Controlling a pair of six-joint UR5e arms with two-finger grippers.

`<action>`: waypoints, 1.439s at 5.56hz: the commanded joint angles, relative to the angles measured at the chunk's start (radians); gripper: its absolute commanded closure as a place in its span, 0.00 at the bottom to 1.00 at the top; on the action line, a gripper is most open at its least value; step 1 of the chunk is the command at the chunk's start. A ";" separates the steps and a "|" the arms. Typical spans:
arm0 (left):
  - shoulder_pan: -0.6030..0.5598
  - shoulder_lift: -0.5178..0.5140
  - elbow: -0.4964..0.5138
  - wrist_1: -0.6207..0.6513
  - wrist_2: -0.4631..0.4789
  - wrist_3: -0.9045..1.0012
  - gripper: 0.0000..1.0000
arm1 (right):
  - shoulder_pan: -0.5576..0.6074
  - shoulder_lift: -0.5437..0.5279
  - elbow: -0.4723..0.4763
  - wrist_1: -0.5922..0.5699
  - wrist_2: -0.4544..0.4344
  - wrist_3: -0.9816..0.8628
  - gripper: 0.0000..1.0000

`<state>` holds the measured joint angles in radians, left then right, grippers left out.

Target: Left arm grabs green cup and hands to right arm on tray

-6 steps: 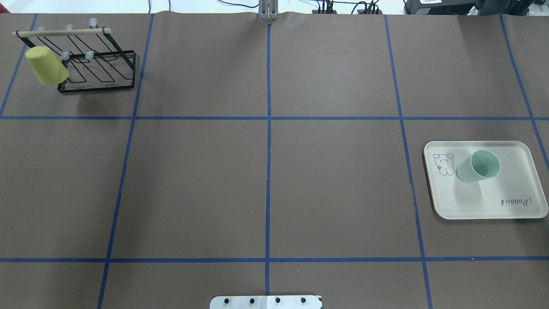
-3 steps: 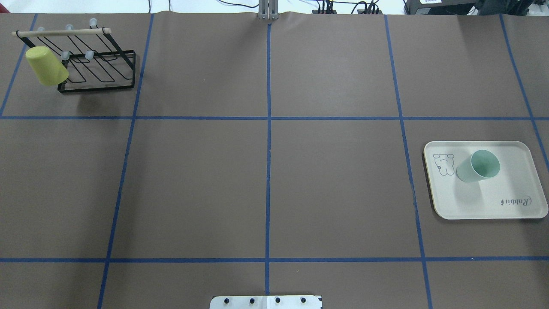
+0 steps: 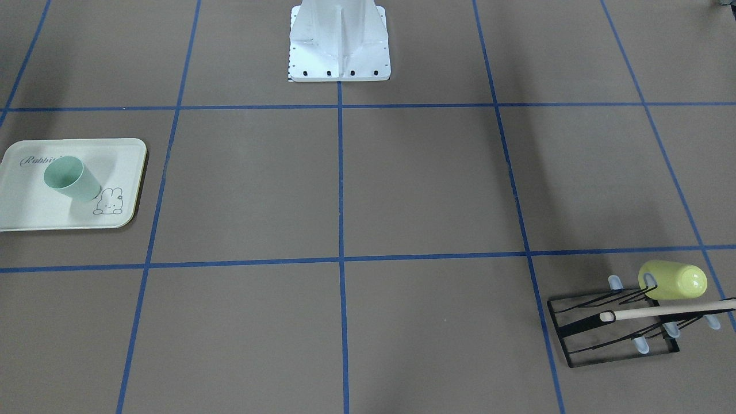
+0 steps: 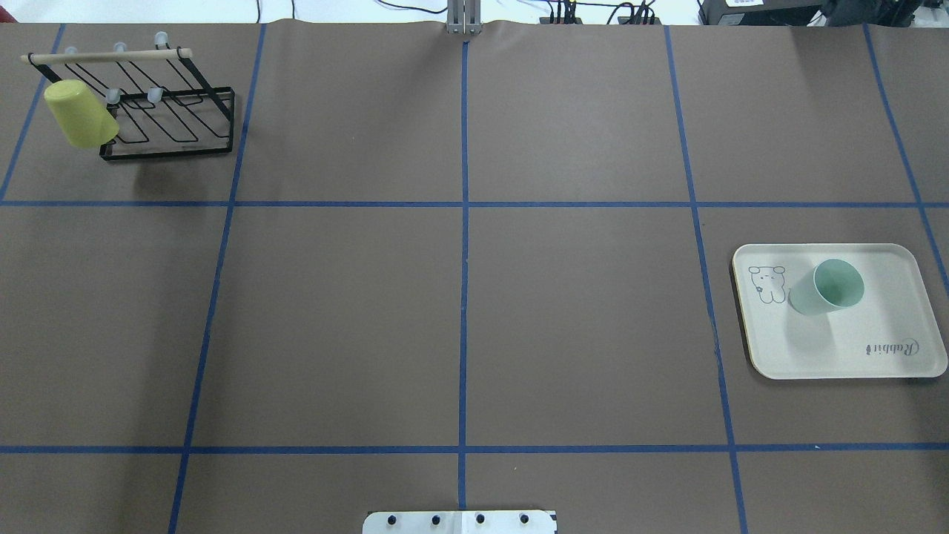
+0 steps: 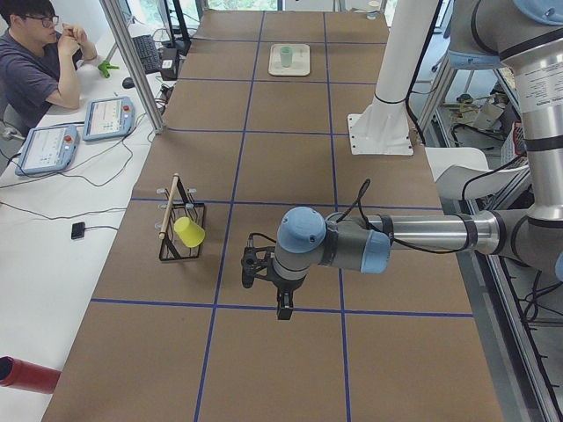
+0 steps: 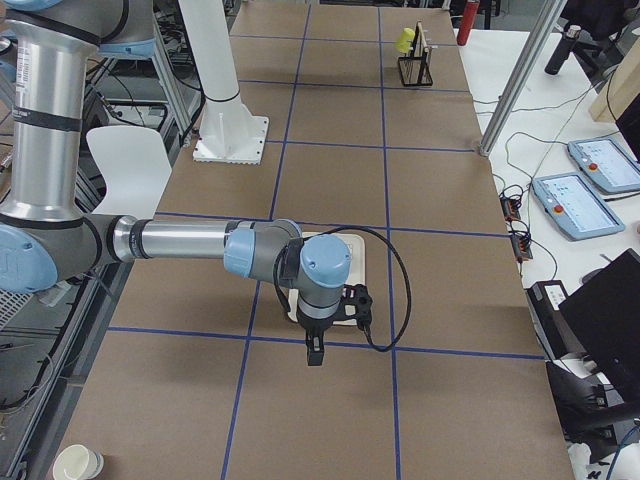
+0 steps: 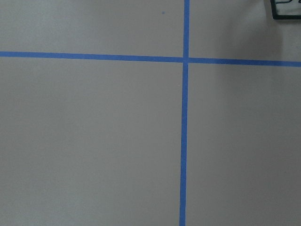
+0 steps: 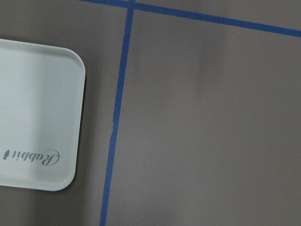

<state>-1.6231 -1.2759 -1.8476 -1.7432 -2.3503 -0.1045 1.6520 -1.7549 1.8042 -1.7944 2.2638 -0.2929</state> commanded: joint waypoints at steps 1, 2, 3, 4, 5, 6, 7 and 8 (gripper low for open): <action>0.006 -0.007 -0.004 0.001 0.002 0.002 0.00 | 0.002 -0.005 -0.003 0.000 0.000 0.001 0.00; 0.015 0.001 -0.005 0.001 0.003 0.003 0.00 | 0.002 -0.005 -0.005 0.000 0.000 0.003 0.00; 0.047 0.001 -0.002 0.002 0.003 0.043 0.00 | 0.002 -0.005 -0.005 0.000 0.000 0.003 0.00; 0.048 -0.014 -0.013 0.087 0.002 0.118 0.00 | 0.002 -0.005 -0.005 0.000 0.000 0.001 0.00; 0.042 -0.034 -0.024 0.179 0.002 0.205 0.00 | 0.002 -0.011 -0.003 0.000 0.000 0.003 0.00; 0.039 -0.030 -0.024 0.183 0.002 0.247 0.00 | 0.002 -0.011 -0.003 0.000 0.000 0.003 0.00; 0.037 -0.023 -0.019 0.180 -0.009 0.247 0.00 | 0.002 -0.011 0.003 0.001 0.000 0.008 0.00; 0.037 -0.028 -0.024 0.180 -0.006 0.244 0.00 | 0.002 -0.011 0.007 0.001 0.002 0.017 0.00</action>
<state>-1.5853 -1.3022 -1.8694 -1.5645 -2.3558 0.1375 1.6536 -1.7655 1.8072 -1.7936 2.2646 -0.2834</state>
